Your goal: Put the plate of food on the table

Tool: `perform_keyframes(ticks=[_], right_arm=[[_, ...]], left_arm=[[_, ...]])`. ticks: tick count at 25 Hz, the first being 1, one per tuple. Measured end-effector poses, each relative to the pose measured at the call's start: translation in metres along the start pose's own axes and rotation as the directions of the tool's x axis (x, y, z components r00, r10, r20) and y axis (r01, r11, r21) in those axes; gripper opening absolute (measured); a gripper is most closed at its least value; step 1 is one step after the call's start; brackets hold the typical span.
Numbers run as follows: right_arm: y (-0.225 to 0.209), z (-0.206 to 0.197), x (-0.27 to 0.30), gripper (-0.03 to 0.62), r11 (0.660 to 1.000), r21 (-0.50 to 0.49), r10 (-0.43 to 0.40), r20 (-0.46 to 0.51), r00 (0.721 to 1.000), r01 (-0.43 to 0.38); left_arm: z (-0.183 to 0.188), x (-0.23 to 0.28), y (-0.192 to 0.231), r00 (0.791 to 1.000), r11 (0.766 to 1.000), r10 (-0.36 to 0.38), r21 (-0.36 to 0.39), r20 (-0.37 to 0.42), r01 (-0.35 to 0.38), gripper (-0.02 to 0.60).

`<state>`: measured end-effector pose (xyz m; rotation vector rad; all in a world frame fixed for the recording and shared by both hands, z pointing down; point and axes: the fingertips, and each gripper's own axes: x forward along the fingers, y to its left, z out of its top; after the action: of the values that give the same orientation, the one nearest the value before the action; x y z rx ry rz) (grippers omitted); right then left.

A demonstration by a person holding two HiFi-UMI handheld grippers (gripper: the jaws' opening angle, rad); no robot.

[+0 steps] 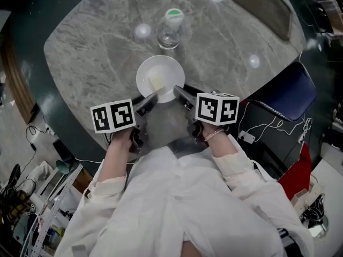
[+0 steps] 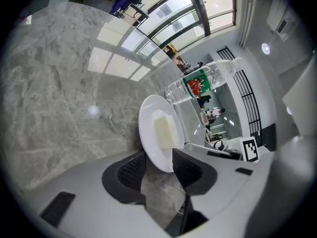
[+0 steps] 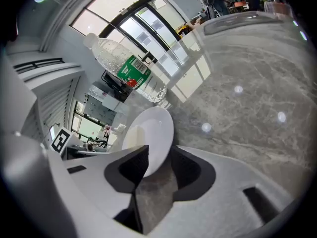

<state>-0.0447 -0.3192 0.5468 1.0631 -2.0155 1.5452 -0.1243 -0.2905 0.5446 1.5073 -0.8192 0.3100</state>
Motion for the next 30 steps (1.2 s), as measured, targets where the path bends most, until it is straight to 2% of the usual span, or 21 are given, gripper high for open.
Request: perform_keyframes(ticks=[7, 13, 20, 23, 27, 30], right_arm=[[-0.002, 0.002, 0.001, 0.12, 1.0, -0.01, -0.018, 0.01, 1.0, 0.019], [-0.002, -0.002, -0.003, 0.126, 1.0, -0.002, -0.017, 0.016, 1.0, 0.017], [-0.001, -0.001, -0.003, 0.134, 1.0, 0.023, -0.003, 0.032, 0.999, 0.002], [0.003, -0.001, -0.007, 0.143, 0.999, 0.044, 0.02, 0.047, 0.999, -0.022], [0.01, 0.005, -0.016, 0.143, 0.998, 0.041, 0.041, 0.083, 0.996, -0.045], [0.019, 0.011, -0.026, 0.143, 0.997, 0.027, 0.065, 0.114, 0.991, -0.069]], left_arm=[[0.001, 0.001, -0.005, 0.999, 0.998, 0.047, 0.031, 0.015, -0.047, 0.225], [-0.004, -0.003, -0.005, 0.997, 0.997, 0.069, 0.043, 0.025, -0.07, 0.25], [0.0, -0.012, 0.006, 0.993, 0.994, 0.099, 0.043, 0.057, -0.101, 0.251], [0.002, -0.017, 0.004, 0.994, 0.996, 0.081, 0.037, 0.078, -0.084, 0.25], [0.008, -0.024, -0.005, 0.991, 0.995, 0.065, 0.071, 0.12, -0.074, 0.25], [0.009, -0.031, -0.019, 0.989, 0.994, 0.009, 0.105, 0.147, -0.025, 0.249]])
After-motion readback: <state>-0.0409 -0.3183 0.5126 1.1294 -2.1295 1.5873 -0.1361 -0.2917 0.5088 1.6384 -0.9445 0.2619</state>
